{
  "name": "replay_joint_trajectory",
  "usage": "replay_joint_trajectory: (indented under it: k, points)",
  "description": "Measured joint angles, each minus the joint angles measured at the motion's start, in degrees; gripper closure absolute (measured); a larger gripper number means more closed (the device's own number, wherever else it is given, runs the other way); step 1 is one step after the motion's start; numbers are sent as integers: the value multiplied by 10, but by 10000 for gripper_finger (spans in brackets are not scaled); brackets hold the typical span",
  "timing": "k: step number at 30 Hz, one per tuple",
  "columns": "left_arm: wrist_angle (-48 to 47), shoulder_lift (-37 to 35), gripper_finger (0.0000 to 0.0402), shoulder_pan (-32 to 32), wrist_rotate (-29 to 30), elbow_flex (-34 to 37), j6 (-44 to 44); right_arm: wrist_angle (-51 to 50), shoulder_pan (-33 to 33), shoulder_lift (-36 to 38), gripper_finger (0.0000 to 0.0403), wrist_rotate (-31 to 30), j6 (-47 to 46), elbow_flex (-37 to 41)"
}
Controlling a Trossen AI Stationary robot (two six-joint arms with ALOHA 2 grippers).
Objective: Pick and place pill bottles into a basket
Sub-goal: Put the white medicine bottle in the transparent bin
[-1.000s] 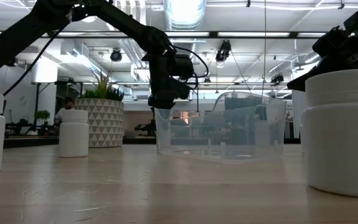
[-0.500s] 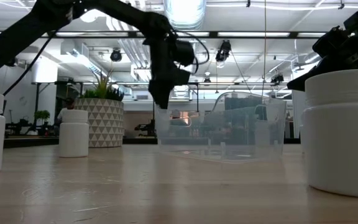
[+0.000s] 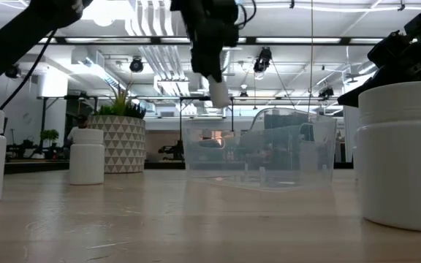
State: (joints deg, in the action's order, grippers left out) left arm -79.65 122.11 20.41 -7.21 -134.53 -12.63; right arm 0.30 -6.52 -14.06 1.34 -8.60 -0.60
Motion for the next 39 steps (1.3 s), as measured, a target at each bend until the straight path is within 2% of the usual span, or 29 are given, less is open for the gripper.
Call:
replay_joint_trajectory:
  k: [8,14,23,39]
  points:
    - [3,-1,252,-85,-1,-1,-13,0,0,0,390,0,0,0]
    - [35,3,251,-120,-2,7,-18,0,0,0,390,0,0,0]
    - [90,4,251,-133,0,81,-44,0,0,0,390,0,3,0]
    - [146,6,251,-135,-1,165,-77,0,0,0,390,0,2,0]
